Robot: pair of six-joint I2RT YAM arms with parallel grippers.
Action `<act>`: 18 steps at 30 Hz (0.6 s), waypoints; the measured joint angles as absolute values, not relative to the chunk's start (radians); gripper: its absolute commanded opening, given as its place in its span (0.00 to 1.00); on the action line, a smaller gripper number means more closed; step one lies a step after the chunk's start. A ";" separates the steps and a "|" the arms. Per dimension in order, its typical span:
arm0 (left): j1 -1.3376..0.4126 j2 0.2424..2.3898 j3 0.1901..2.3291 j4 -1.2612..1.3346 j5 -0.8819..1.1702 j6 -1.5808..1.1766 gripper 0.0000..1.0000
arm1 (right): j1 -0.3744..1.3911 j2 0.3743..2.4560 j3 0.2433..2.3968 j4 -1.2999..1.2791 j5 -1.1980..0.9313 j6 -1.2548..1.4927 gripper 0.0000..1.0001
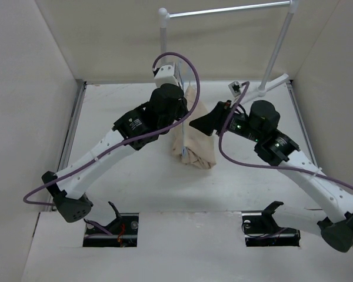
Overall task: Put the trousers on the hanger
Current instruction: Place the hanger at the clothesline.
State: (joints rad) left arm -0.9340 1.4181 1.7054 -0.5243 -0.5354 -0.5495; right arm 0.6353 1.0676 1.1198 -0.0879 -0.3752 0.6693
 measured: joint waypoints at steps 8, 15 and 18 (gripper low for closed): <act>-0.959 1.465 1.705 -0.513 -0.523 -0.546 0.00 | 0.642 1.216 1.110 -0.027 -0.435 0.687 0.52; -0.957 1.467 1.705 -0.508 -0.516 -0.546 0.00 | 0.665 1.218 1.068 0.071 -0.466 0.731 0.26; -0.953 1.467 1.705 -0.502 -0.511 -0.546 0.00 | 0.665 1.228 1.060 0.091 -0.474 0.748 0.13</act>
